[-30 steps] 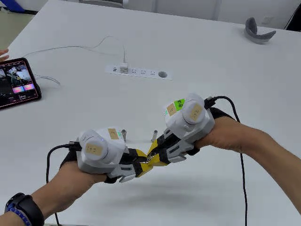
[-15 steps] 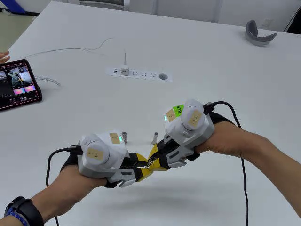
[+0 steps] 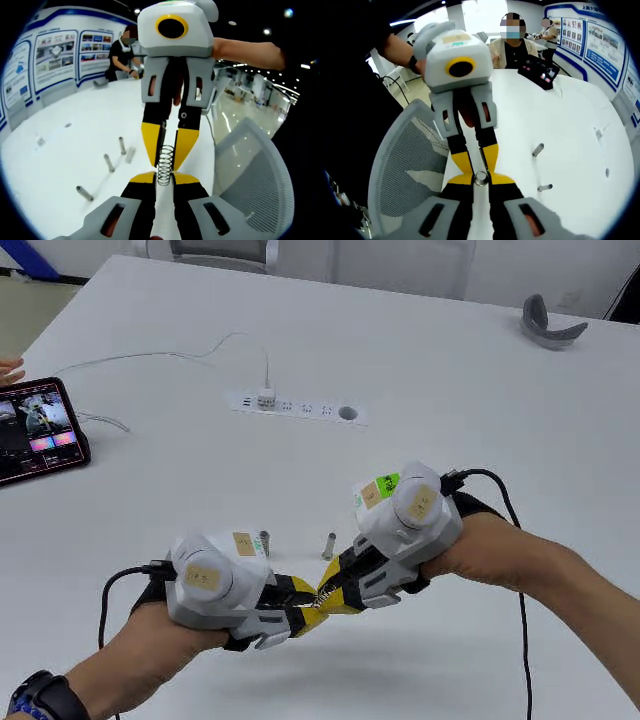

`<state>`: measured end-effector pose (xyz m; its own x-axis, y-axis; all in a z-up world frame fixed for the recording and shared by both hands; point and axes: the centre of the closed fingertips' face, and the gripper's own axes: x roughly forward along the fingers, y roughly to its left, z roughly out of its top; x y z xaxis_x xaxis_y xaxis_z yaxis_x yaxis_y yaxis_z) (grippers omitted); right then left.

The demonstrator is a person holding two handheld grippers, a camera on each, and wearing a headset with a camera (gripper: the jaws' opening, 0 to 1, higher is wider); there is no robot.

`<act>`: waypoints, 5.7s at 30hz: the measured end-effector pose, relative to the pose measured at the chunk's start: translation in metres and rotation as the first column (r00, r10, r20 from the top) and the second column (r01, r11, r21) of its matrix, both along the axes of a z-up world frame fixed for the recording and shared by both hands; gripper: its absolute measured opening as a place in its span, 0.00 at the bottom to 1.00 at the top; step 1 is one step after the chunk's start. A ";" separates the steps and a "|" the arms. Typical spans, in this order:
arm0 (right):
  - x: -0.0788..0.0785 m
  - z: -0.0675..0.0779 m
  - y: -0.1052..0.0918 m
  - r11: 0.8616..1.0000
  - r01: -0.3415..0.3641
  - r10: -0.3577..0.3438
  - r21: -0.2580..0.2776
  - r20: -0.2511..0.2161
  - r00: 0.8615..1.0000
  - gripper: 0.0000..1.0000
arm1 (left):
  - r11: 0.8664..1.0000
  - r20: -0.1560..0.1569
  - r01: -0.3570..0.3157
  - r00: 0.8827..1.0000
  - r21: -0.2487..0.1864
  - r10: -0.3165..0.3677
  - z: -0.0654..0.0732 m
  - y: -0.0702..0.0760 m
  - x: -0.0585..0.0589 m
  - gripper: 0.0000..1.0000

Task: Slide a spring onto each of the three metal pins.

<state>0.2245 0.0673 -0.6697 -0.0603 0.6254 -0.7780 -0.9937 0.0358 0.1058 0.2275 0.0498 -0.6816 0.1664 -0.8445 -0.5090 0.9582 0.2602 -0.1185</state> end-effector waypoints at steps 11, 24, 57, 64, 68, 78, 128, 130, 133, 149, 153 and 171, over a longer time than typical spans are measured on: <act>0.013 -0.008 -0.022 0.997 0.068 -0.068 -0.019 0.011 0.998 0.12 | 0.995 -0.021 -0.095 0.995 0.009 0.095 -0.009 0.022 0.009 0.29; 0.034 -0.015 -0.038 0.990 0.134 -0.134 -0.038 0.016 0.991 0.12 | 0.966 -0.045 -0.258 0.965 0.018 0.258 -0.016 0.057 0.026 0.41; 0.090 -0.024 -0.051 0.976 0.206 -0.203 -0.071 0.046 0.978 0.12 | 0.890 -0.064 -0.451 0.888 0.061 0.455 -0.029 0.115 0.037 0.62; 0.101 -0.025 -0.048 0.975 0.209 -0.205 -0.073 0.058 0.977 0.12 | 0.887 -0.066 -0.457 0.885 0.069 0.461 -0.030 0.117 0.034 0.65; 0.107 -0.026 -0.046 0.974 0.213 -0.208 -0.076 0.067 0.976 0.12 | 0.884 -0.071 -0.463 0.881 0.070 0.467 -0.031 0.120 0.034 0.64; 0.116 -0.032 -0.042 0.975 0.202 -0.195 -0.090 0.088 0.977 0.12 | 0.877 -0.073 -0.476 0.874 0.072 0.480 -0.030 0.126 0.033 0.64; 0.134 -0.094 -0.035 0.971 0.134 -0.124 -0.200 0.063 0.990 0.12 | 0.853 -0.073 -0.514 0.851 0.093 0.520 -0.030 0.149 0.034 0.62; 0.134 -0.096 -0.034 0.970 0.132 -0.121 -0.203 0.065 0.991 0.12 | 0.852 -0.072 -0.515 0.850 0.093 0.522 -0.030 0.150 0.034 0.62; 0.134 -0.100 -0.035 0.969 0.130 -0.119 -0.209 0.065 0.991 0.12 | 0.851 -0.071 -0.517 0.849 0.094 0.523 -0.030 0.151 0.034 0.62; 0.132 -0.110 -0.033 0.968 0.147 -0.138 -0.203 0.056 0.989 0.13 | 0.849 -0.079 -0.519 0.846 0.096 0.527 -0.030 0.151 0.031 0.62; 0.131 -0.110 -0.035 0.967 0.142 -0.132 -0.212 0.058 0.990 0.13 | 0.850 -0.078 -0.519 0.847 0.095 0.526 -0.029 0.150 0.031 0.62; 0.134 -0.100 -0.039 0.963 0.188 -0.180 -0.195 0.058 0.982 0.42 | 0.852 -0.082 -0.515 0.849 0.089 0.522 -0.029 0.148 0.029 0.62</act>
